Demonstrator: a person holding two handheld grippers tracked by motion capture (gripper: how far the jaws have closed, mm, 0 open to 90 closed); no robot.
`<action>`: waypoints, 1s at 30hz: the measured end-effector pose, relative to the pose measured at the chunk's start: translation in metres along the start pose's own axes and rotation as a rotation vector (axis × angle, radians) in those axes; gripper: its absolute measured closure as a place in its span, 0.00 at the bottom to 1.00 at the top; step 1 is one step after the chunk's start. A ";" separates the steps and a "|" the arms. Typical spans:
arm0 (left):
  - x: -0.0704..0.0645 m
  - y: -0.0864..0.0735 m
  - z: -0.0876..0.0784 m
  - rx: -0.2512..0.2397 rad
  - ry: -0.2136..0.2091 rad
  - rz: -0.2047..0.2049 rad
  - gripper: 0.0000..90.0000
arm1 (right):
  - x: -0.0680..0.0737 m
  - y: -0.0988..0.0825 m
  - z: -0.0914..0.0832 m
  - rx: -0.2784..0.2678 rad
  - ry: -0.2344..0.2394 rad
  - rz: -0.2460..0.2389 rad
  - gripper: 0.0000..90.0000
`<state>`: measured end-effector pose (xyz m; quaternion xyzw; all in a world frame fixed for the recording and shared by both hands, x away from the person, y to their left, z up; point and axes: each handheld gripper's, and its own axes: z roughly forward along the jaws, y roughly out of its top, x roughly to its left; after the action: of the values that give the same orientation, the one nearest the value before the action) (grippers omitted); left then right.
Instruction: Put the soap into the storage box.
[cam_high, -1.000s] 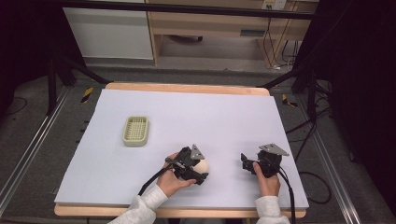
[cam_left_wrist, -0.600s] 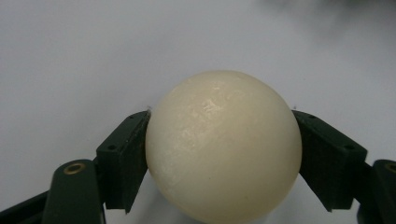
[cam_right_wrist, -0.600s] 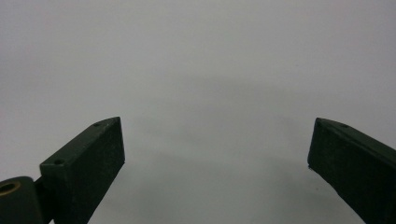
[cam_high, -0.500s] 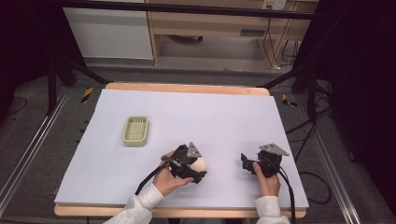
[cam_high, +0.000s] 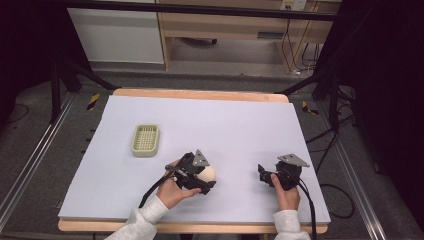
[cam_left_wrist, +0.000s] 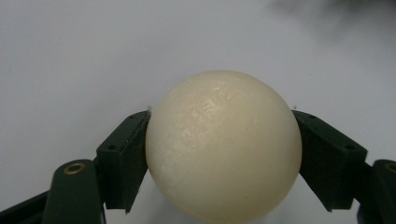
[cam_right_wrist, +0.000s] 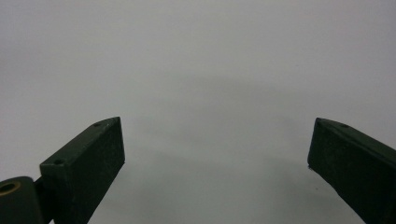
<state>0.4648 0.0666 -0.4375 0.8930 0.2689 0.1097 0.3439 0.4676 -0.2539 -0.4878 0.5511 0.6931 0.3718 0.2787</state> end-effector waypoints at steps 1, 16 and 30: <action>0.002 -0.001 -0.003 -0.006 0.001 -0.010 0.26 | 0.000 0.000 0.000 0.000 0.000 0.001 0.05; 0.018 -0.005 -0.021 -0.014 0.034 -0.030 0.26 | 0.000 0.000 0.000 -0.001 -0.001 -0.002 0.05; 0.040 -0.014 -0.039 -0.044 0.062 -0.082 0.26 | 0.000 0.000 0.000 0.001 0.006 0.003 0.05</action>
<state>0.4781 0.1187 -0.4177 0.8696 0.3133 0.1289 0.3593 0.4677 -0.2541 -0.4877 0.5510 0.6935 0.3735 0.2757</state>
